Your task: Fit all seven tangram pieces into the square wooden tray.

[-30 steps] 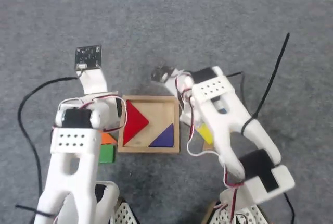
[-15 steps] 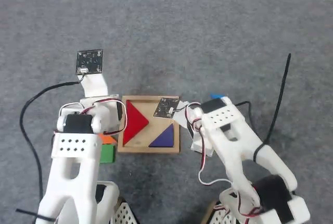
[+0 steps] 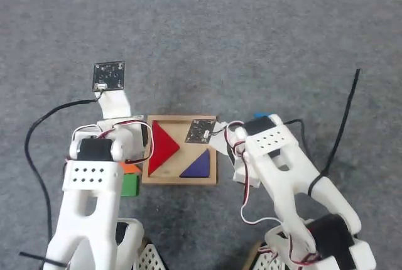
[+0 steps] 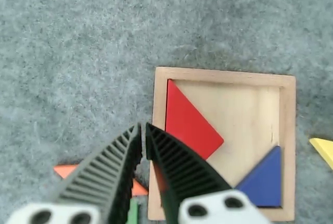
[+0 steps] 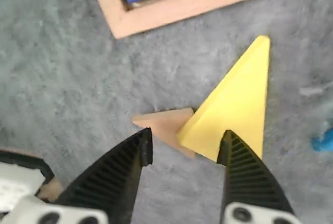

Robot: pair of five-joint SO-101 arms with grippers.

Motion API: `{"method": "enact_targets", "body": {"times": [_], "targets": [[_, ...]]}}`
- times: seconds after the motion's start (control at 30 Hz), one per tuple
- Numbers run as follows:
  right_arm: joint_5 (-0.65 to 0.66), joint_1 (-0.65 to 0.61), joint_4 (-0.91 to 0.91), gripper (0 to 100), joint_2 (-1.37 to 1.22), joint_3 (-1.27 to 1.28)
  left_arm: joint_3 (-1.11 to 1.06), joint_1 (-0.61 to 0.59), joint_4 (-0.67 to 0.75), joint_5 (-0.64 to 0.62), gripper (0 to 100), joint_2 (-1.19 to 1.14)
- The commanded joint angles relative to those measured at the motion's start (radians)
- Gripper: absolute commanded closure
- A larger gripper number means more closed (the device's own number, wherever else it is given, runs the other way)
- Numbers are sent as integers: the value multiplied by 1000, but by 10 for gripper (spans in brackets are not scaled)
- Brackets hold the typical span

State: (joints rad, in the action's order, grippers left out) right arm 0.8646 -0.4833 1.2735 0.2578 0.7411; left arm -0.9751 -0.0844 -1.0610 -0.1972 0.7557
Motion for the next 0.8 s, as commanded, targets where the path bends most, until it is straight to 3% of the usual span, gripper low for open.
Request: {"method": "enact_targets", "body": {"times": [0.0, 0.17, 0.4, 0.77], "targets": [[49, -5, 39, 731, 51, -87, 13, -3, 25, 9, 984, 34], [103, 5, 33, 616, -1, -100, 13, -3, 25, 9, 984, 34], [170, 117, -58, 615, -186, -100, 13, -3, 25, 9, 984, 34], [178, 88, -114, 615, -278, -104, 13, -3, 25, 9, 984, 34]]}}
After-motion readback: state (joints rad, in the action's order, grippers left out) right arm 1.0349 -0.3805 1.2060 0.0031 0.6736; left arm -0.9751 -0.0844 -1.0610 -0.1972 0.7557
